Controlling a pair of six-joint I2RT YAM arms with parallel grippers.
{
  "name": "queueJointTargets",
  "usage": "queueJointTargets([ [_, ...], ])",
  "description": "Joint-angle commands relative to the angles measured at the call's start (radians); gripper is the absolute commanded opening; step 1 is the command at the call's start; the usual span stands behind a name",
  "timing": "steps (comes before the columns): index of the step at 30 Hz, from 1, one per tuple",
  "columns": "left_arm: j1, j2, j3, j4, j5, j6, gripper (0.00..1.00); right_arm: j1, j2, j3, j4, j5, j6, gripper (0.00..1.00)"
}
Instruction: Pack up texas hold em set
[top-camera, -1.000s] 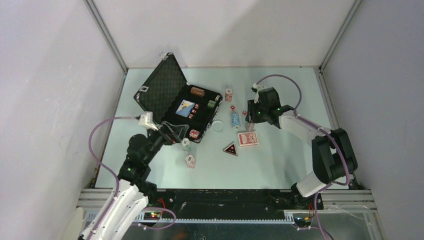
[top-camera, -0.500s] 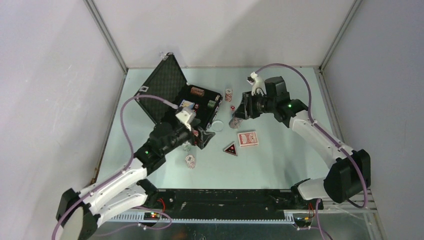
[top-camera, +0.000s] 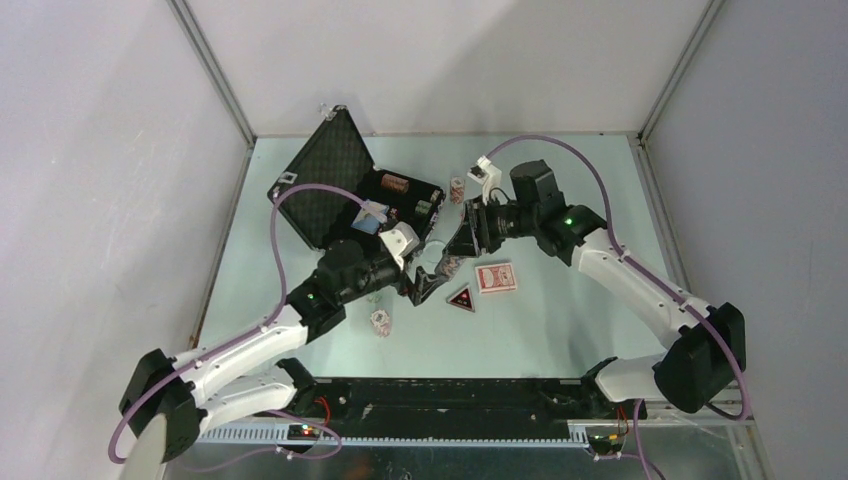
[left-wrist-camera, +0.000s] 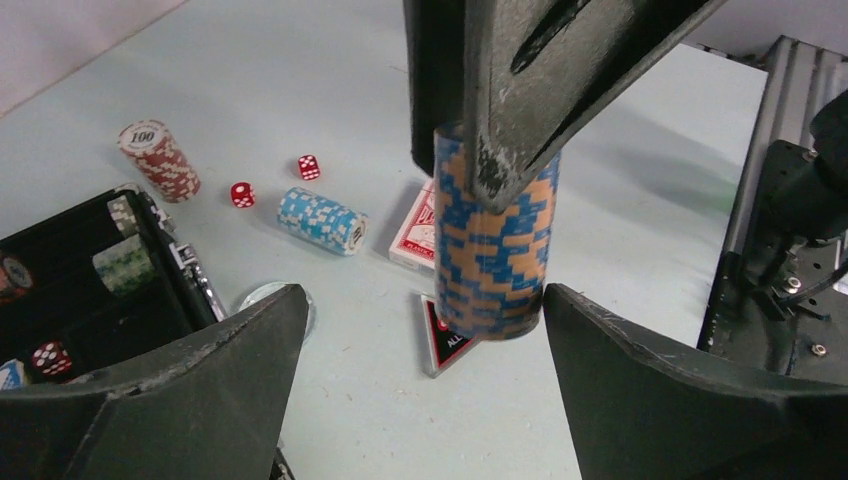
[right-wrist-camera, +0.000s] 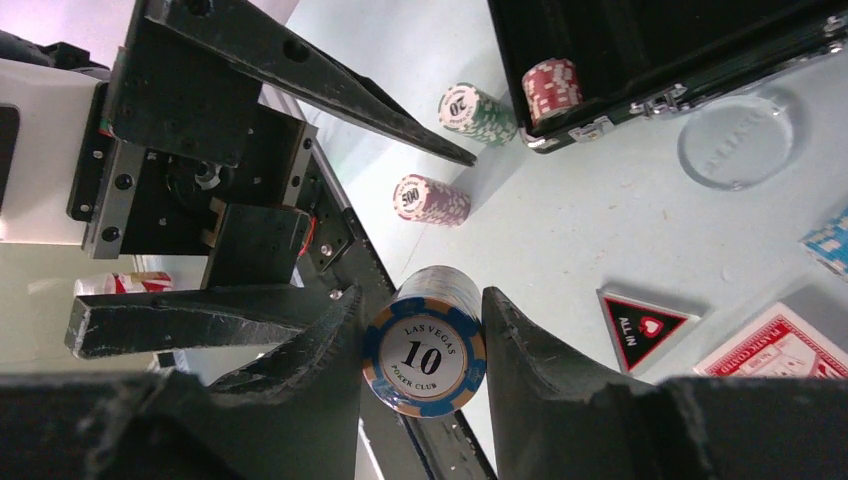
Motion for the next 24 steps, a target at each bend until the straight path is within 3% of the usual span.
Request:
queueJointTargets([
  [1,-0.013,0.011,0.061,0.034,0.061,0.037,0.93,0.037,-0.015,0.056,0.083,-0.053,0.046,0.09],
  [11,-0.018,0.034,0.075,0.023,0.105,0.030,0.87,0.079,0.014,0.056,0.147,-0.062,0.090,0.08],
  [13,-0.019,0.045,0.081,0.016,0.119,0.030,0.73,0.081,0.016,0.056,0.153,-0.064,0.095,0.08],
  [14,-0.018,0.050,0.084,0.013,0.123,0.030,0.62,0.082,0.014,0.056,0.155,-0.066,0.096,0.09],
  [16,-0.018,0.055,0.085,0.011,0.124,0.030,0.45,0.082,0.009,0.056,0.157,-0.069,0.094,0.22],
  [17,-0.019,0.055,0.084,0.011,0.124,0.033,0.40,0.083,0.008,0.056,0.152,-0.063,0.092,0.34],
  [19,-0.018,0.056,0.084,0.008,0.115,0.031,0.19,0.079,-0.002,0.050,0.144,-0.028,0.090,0.51],
  [21,-0.018,0.058,0.087,0.001,0.094,0.018,0.03,0.067,-0.020,0.034,0.144,0.012,0.094,0.62],
  [24,-0.017,0.062,0.096,-0.012,0.007,-0.036,0.00,0.029,-0.068,-0.014,0.163,0.093,0.123,0.78],
])
